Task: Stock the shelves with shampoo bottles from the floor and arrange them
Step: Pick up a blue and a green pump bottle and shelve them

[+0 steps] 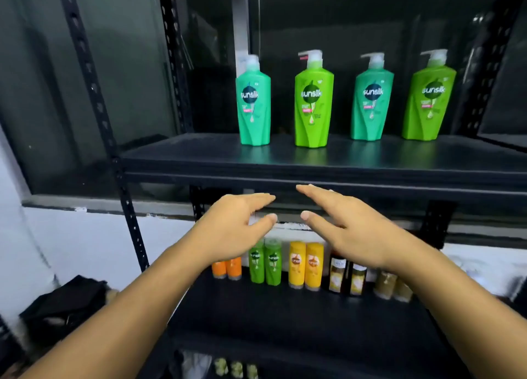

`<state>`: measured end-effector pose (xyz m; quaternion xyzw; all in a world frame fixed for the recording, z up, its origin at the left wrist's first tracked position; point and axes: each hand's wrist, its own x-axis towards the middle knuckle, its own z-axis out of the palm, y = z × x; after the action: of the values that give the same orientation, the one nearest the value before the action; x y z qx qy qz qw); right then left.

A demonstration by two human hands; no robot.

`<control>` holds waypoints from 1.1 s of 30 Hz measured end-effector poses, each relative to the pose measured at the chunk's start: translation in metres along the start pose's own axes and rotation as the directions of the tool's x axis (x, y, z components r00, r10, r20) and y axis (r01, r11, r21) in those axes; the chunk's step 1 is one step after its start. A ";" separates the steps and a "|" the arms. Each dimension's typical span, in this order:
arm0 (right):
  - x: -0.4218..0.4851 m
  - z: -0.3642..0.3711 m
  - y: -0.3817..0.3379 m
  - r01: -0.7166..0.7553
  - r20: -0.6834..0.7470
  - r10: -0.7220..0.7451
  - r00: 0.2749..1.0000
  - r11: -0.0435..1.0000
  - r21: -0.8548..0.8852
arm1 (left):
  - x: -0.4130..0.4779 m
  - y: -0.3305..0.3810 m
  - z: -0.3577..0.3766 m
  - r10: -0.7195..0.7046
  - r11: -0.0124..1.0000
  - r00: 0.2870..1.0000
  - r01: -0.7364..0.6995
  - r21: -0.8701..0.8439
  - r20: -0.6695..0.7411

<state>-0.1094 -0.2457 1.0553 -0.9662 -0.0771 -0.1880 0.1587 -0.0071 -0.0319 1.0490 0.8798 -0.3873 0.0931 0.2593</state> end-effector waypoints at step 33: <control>-0.337 0.407 0.046 -0.643 0.847 0.410 0.338 0.758 -0.111 | -0.339 -0.115 0.379 -0.409 0.803 0.439 0.590 0.086 0.800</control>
<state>-0.2710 -0.1825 0.5543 -0.8763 0.1539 0.3674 0.2711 -0.1683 0.0472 0.5595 0.8698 -0.1884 -0.4243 0.1670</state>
